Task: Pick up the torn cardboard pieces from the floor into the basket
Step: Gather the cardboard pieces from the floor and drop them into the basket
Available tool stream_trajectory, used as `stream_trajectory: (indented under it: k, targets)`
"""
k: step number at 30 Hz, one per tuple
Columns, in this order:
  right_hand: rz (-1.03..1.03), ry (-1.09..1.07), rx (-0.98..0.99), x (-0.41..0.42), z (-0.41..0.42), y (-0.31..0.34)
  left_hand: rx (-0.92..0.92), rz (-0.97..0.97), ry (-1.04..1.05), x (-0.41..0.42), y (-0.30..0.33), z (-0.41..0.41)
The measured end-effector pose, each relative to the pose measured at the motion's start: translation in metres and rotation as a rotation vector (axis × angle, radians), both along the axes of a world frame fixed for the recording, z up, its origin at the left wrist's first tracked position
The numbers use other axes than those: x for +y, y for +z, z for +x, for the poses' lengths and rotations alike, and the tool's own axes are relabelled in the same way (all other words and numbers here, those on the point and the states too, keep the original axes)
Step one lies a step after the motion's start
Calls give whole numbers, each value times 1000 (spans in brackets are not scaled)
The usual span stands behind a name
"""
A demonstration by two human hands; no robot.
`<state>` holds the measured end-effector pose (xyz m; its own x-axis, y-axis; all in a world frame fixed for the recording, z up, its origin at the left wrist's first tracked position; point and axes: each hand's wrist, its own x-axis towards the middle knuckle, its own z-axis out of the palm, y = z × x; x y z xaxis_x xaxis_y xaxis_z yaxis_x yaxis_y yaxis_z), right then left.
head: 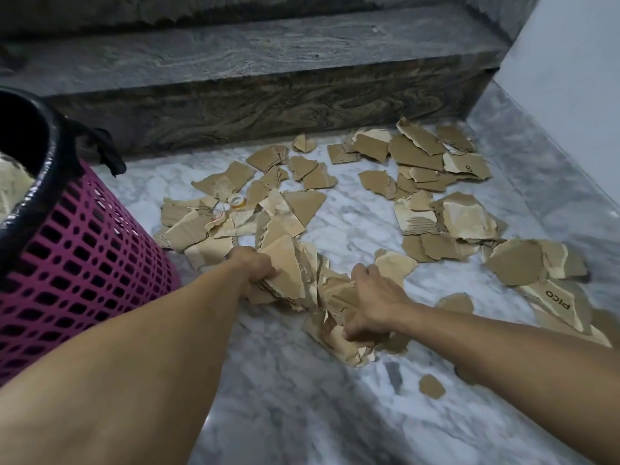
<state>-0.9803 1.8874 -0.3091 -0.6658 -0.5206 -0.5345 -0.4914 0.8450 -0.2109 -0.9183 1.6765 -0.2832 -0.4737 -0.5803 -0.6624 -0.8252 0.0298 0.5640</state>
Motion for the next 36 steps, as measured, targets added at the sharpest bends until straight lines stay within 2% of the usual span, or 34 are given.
stream_trajectory:
  k: [6, 9, 12, 16, 20, 24, 27, 31, 33, 36]
  targets:
    - [-75, -58, -165, -10, -24, 27, 99, -77, -23, -21, 32, -13]
    - [-157, -132, -223, -16, -58, 73, 168, -104, 16, -28, 59, -27]
    - [-235, -188, -276, -25, -86, 128, 200, -133, -40, -33, 92, -35]
    - [-345, -163, -145, -47, -108, 203, 226, -220, -134, -53, 163, -46]
    - [-482, -122, -146, -94, -110, 267, 211, -279, -141, -97, 250, -29]
    - [-613, -41, -172, -159, -83, 318, 134, -355, -139, -154, 308, 22]
    - [-718, -11, -246, -208, -49, 339, 71, -384, -106, -187, 328, 71]
    - [-793, 27, -378, -271, 8, 338, -18, -325, -20, -219, 326, 139]
    - [-779, 89, -368, -300, 40, 330, -43, -303, 23, -229, 318, 170]
    - [-716, 166, -252, -331, 81, 312, -21, -298, 115, -236, 299, 205]
